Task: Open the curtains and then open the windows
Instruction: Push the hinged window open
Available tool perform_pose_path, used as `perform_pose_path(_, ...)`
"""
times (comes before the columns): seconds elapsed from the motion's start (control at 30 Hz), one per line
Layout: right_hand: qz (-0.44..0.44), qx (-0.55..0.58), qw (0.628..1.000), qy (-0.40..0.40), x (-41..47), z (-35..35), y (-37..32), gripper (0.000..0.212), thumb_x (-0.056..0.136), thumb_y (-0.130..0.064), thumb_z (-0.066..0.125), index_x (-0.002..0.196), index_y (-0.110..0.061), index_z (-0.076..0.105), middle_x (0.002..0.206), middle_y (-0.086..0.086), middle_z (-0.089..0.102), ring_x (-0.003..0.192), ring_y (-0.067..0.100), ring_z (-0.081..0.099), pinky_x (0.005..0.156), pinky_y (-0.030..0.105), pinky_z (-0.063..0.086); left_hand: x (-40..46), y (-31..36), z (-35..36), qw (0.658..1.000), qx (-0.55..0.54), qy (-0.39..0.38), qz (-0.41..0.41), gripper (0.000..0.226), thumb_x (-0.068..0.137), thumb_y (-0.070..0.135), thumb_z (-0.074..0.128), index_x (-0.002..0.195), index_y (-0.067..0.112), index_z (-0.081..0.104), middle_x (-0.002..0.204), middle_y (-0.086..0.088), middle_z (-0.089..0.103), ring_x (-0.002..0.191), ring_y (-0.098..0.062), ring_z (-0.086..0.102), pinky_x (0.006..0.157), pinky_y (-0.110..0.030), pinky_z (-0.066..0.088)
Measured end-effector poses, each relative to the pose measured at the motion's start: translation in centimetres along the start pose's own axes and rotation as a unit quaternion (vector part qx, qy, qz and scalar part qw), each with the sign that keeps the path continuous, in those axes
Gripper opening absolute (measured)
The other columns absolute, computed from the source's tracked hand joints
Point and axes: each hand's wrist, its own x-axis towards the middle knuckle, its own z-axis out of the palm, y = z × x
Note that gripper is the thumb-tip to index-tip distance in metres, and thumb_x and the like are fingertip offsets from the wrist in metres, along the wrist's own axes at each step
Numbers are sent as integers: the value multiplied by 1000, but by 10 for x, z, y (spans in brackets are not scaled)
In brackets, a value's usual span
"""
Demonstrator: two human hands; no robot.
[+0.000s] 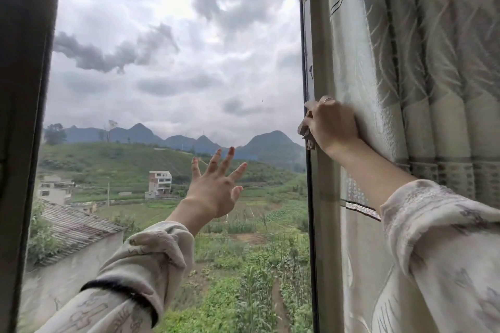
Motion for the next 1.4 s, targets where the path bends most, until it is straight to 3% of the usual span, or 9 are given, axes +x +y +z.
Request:
perform_pose_path(0.23,57,8,998,28,15,0,-6,25,87,-10,61,109,1,57,112,21,62,100,37,63,88,42,44,-5,-10,-13,999,-35,13,38,55,95,38,32,145,35,7,154,4,-19,141,-21,-19,110,-55,-10)
perform_pose_path(0.3,59,-5,998,17,17,1,-9,20,88,-7,58,106,2,60,111,21,62,100,37,62,85,42,47,-8,-14,-12,998,-48,17,41,55,95,38,32,144,36,8,156,4,-14,142,-20,-16,111,-52,-10)
perform_pose_path(0.37,43,-19,999,21,15,5,-14,18,87,-6,57,101,3,65,108,20,64,103,36,59,80,40,47,-11,-21,-10,997,-64,29,35,55,95,38,33,144,37,8,156,4,-13,143,-20,-16,112,-51,-9)
perform_pose_path(0.5,-39,-2,998,45,-10,22,-46,24,92,-16,52,107,-4,66,119,16,64,115,33,53,94,45,39,-23,-42,-8,995,-87,57,1,58,95,35,36,144,36,5,156,2,-15,142,-20,-16,112,-49,-9)
perform_pose_path(0.67,-147,101,982,-55,-52,49,-132,44,95,-27,47,136,-12,44,150,15,38,137,29,35,111,48,24,-55,-88,2,993,-62,65,-83,70,93,30,39,142,37,-10,150,6,-29,137,-21,-28,106,-51,-20)
perform_pose_path(0.77,-202,103,969,-98,-64,65,-188,58,96,-36,42,149,-21,21,160,10,13,146,28,15,117,54,4,-78,-125,8,986,-62,47,-150,80,92,27,39,135,36,-27,144,4,-39,130,-19,-37,110,-52,-19)
perform_pose_path(0.97,-206,44,969,-130,-70,100,-242,71,93,-61,23,145,-35,-17,147,-2,-34,143,22,-25,107,58,-20,-106,-190,24,971,-67,-15,-227,72,95,43,26,132,29,-35,135,3,-48,133,-18,-36,110,-46,-20)
perform_pose_path(1.13,-211,27,972,-102,-70,115,-235,72,89,-69,14,135,-36,-30,150,-5,-35,140,18,-29,112,54,-20,-99,-182,44,969,-95,0,-227,75,93,52,19,115,30,-49,131,-1,-56,122,-19,-47,102,-42,-26)
perform_pose_path(1.4,-203,27,974,-93,-73,115,-202,72,87,-71,13,139,-39,-26,149,-8,-36,137,12,-31,113,51,-20,-90,-154,37,970,-99,-20,-222,66,93,52,13,121,28,-42,131,0,-53,124,-16,-42,103,-39,-24)
